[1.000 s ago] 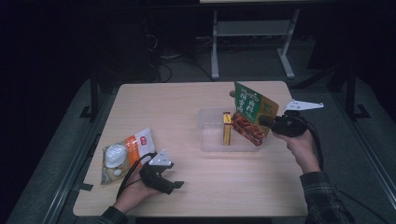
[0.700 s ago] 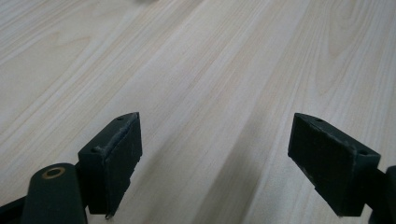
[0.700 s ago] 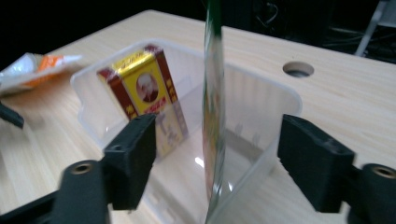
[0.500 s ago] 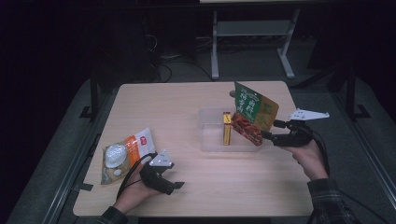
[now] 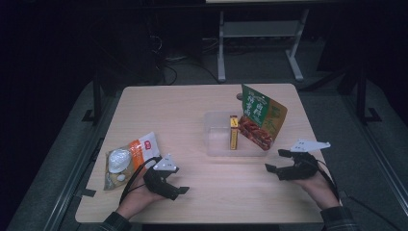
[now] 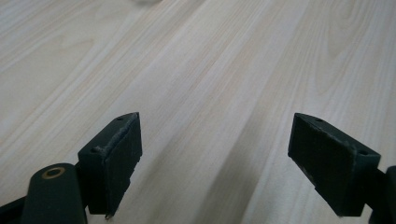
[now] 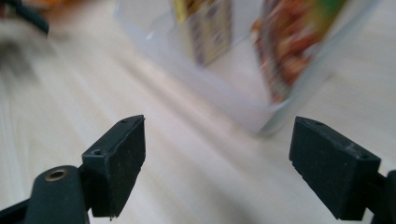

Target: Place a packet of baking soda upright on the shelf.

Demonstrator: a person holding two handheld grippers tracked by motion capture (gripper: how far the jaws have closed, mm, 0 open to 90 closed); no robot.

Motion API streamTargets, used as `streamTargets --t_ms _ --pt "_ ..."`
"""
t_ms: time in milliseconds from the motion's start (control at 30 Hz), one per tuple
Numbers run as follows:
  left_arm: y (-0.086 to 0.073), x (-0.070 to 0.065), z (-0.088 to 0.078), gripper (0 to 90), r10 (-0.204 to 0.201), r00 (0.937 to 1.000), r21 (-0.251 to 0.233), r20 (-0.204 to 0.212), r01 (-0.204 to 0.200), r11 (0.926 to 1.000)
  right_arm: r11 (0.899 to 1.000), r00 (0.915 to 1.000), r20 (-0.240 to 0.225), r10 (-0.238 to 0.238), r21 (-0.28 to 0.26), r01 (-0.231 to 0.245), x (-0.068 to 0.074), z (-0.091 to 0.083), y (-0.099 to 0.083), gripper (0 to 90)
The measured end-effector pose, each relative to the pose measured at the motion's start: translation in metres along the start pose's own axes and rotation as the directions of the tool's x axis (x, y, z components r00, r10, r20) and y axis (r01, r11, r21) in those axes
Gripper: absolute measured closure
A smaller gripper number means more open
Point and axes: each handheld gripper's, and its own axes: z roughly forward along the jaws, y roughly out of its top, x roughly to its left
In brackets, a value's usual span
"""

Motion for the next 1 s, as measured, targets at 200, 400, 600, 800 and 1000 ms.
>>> streamTargets --t_ms 200,400,600,800,1000 --pt "0.006 0.0 -0.013 17.0 -0.008 0.9999 -0.028 0.007 0.009 0.9996 0.995 0.9976 -0.043 -0.055 0.08 0.058 0.029 0.009 -0.02 16.0" --pt "0.009 0.005 -0.033 17.9 -0.001 1.0 -0.035 0.005 0.001 0.9994 0.989 0.9925 -0.075 -0.097 0.106 0.104 0.045 0.013 -0.026 14.4" --pt "0.005 0.018 -0.059 21.7 -0.024 0.9993 -0.051 -0.027 0.022 0.9984 0.986 0.9893 -0.095 -0.111 0.11 0.122 0.048 0.017 -0.025 14.4" --pt "-0.007 0.042 -0.094 42.3 -0.075 0.9903 -0.089 -0.117 0.065 0.9939 0.985 0.9877 -0.099 -0.121 0.11 0.132 0.048 0.018 -0.025 14.4" --pt "-0.029 0.079 -0.119 75.0 -0.165 0.9525 -0.1 -0.256 0.144 0.9846 0.982 0.9876 -0.095 -0.125 0.127 0.136 0.05 0.021 -0.024 14.4"
